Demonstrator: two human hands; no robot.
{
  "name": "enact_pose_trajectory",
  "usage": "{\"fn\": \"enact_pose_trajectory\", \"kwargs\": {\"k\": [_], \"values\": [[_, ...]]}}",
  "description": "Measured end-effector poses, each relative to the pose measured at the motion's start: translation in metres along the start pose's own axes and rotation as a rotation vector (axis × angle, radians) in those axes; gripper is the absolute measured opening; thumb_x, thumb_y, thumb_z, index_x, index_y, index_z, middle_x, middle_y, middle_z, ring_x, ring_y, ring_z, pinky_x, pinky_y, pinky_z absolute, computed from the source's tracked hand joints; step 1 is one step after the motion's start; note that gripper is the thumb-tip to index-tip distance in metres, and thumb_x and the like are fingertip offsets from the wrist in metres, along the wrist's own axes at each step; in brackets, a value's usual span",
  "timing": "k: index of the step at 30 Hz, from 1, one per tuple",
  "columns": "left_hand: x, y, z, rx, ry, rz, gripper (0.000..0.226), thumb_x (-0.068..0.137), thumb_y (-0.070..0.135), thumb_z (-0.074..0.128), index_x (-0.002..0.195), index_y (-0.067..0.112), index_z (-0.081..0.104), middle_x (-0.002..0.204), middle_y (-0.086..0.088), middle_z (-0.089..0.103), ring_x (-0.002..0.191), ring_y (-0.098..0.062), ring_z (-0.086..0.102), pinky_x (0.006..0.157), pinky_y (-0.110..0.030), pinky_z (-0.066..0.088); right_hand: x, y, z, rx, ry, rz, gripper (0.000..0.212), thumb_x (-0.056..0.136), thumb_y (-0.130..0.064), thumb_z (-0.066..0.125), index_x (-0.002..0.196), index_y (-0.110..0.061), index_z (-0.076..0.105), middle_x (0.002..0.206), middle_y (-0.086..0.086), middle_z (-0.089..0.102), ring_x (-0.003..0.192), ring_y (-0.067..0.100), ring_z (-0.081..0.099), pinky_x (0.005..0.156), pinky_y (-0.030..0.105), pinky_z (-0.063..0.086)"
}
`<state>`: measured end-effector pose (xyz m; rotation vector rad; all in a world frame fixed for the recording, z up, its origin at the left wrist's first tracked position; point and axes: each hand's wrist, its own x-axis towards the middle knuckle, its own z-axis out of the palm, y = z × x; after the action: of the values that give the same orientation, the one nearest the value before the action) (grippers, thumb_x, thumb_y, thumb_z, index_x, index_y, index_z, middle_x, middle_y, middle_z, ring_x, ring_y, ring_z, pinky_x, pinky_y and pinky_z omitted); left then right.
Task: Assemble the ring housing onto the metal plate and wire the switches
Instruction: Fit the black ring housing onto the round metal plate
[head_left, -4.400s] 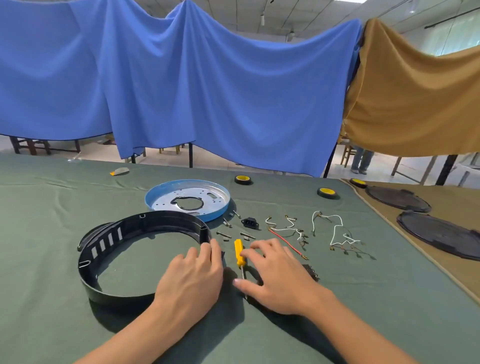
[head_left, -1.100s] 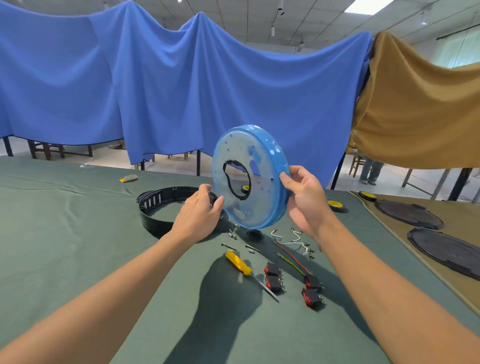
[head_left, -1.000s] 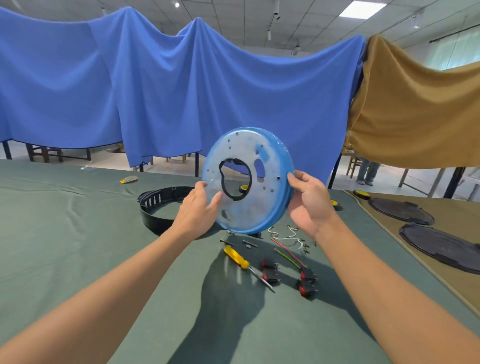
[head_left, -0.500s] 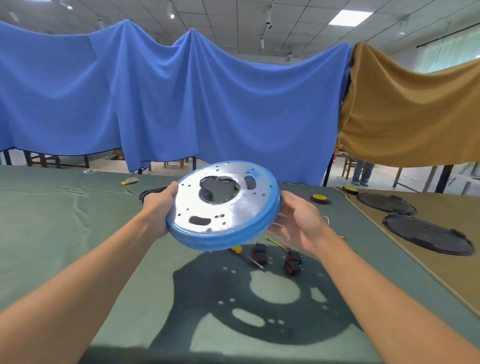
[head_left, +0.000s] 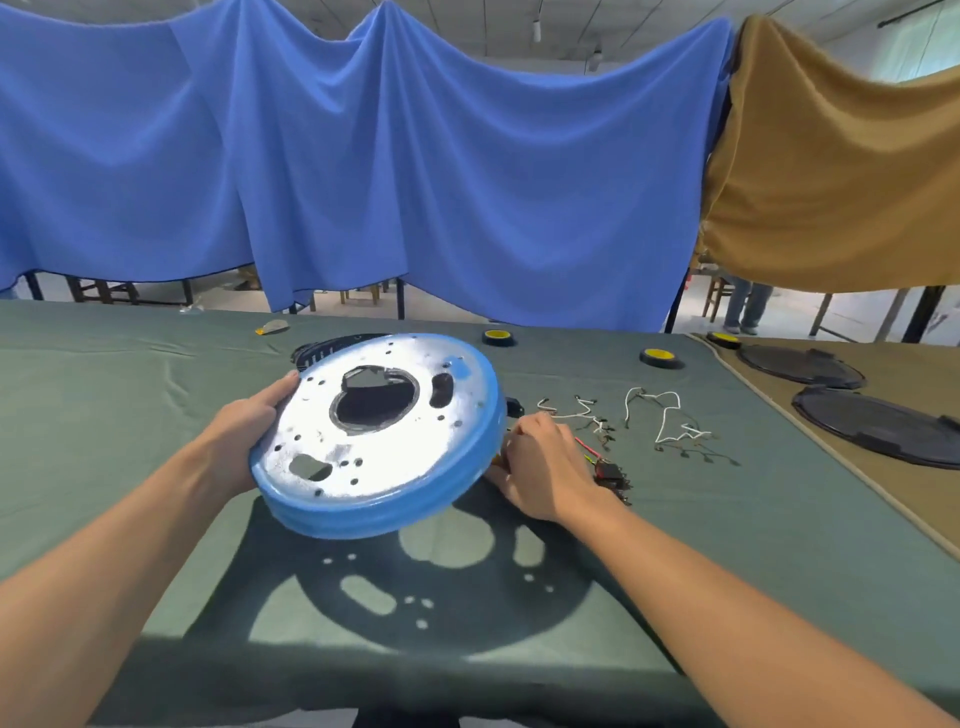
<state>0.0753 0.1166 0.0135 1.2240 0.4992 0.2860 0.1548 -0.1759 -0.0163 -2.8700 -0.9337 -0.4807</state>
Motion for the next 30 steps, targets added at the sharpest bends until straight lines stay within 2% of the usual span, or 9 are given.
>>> {"fn": "enact_pose_trajectory", "kwargs": {"k": [3,8,10,12,13,22,26,28,30], "values": [[-0.001,-0.002,0.003,0.072,0.022,0.005,0.030,0.100,0.035,0.053,0.102,0.008,0.067,0.075,-0.013,0.074,0.054,-0.025,0.070,0.045,-0.036,0.056,0.006,-0.007,-0.001,0.016,0.100,-0.066,0.025,0.092,-0.026,0.049,0.113,-0.014,0.057,0.114,0.004,0.051,0.113,0.027,0.040,0.095,0.035,0.031],[0.000,-0.001,0.012,0.087,-0.026,-0.038,0.037,0.096,0.042,0.057,0.106,0.008,0.068,0.082,-0.014,0.075,0.062,-0.028,0.072,0.050,-0.040,0.058,0.013,0.011,-0.013,0.076,0.150,0.011,0.023,0.089,-0.022,0.056,0.109,-0.010,0.058,0.117,0.004,0.044,0.114,0.026,0.034,0.094,0.030,0.032],[-0.002,-0.003,0.017,0.140,-0.016,-0.040,0.045,0.094,0.045,0.060,0.112,0.004,0.066,0.092,-0.017,0.074,0.074,-0.031,0.072,0.065,-0.044,0.061,0.012,0.033,-0.017,0.036,0.164,0.120,0.032,0.096,-0.034,0.049,0.112,-0.008,0.058,0.120,0.007,0.047,0.115,0.028,0.036,0.098,0.034,0.034],[-0.003,-0.007,0.018,0.253,0.020,-0.012,0.061,0.090,0.050,0.064,0.128,0.002,0.059,0.122,-0.021,0.066,0.107,-0.038,0.066,0.095,-0.052,0.053,0.007,0.062,-0.020,0.027,0.170,0.271,0.041,0.100,-0.042,0.042,0.115,-0.006,0.055,0.121,0.011,0.050,0.114,0.030,0.037,0.097,0.037,0.031],[-0.004,-0.009,0.018,0.300,0.028,0.009,0.068,0.088,0.052,0.064,0.133,0.002,0.055,0.131,-0.022,0.060,0.118,-0.039,0.060,0.102,-0.054,0.048,0.002,0.078,-0.019,0.031,0.169,0.338,0.042,0.101,-0.043,0.040,0.114,-0.005,0.053,0.121,0.012,0.051,0.113,0.031,0.039,0.096,0.038,0.030],[-0.010,-0.018,0.012,0.432,0.040,0.031,0.073,0.087,0.054,0.066,0.135,0.001,0.052,0.135,-0.023,0.057,0.123,-0.041,0.056,0.104,-0.056,0.045,-0.051,0.131,0.004,-0.016,-0.003,0.692,0.050,0.100,-0.038,0.041,0.131,0.001,0.044,0.135,0.021,0.040,0.123,0.036,0.031,0.100,0.044,0.029],[-0.009,-0.017,0.003,0.470,0.050,0.002,0.077,0.084,0.057,0.067,0.134,0.000,0.053,0.133,-0.023,0.058,0.122,-0.042,0.057,0.103,-0.056,0.045,-0.046,0.117,-0.006,-0.132,0.145,0.672,0.051,0.094,-0.046,0.044,0.120,-0.003,0.053,0.125,0.019,0.047,0.116,0.035,0.037,0.095,0.044,0.032],[-0.008,-0.017,-0.001,0.503,0.055,-0.031,0.074,0.084,0.056,0.068,0.130,-0.001,0.057,0.127,-0.024,0.062,0.115,-0.043,0.061,0.100,-0.056,0.048,-0.038,0.104,-0.010,-0.095,0.258,0.498,0.043,0.094,-0.043,0.045,0.111,-0.005,0.056,0.117,0.018,0.053,0.109,0.033,0.041,0.092,0.042,0.034],[-0.010,-0.016,-0.002,0.506,0.050,-0.081,0.064,0.084,0.049,0.071,0.119,-0.004,0.064,0.111,-0.025,0.069,0.099,-0.043,0.067,0.093,-0.055,0.053,-0.028,0.086,-0.009,0.053,0.203,0.272,0.036,0.096,-0.042,0.045,0.109,-0.010,0.057,0.117,0.013,0.055,0.111,0.030,0.041,0.096,0.041,0.034]]}}
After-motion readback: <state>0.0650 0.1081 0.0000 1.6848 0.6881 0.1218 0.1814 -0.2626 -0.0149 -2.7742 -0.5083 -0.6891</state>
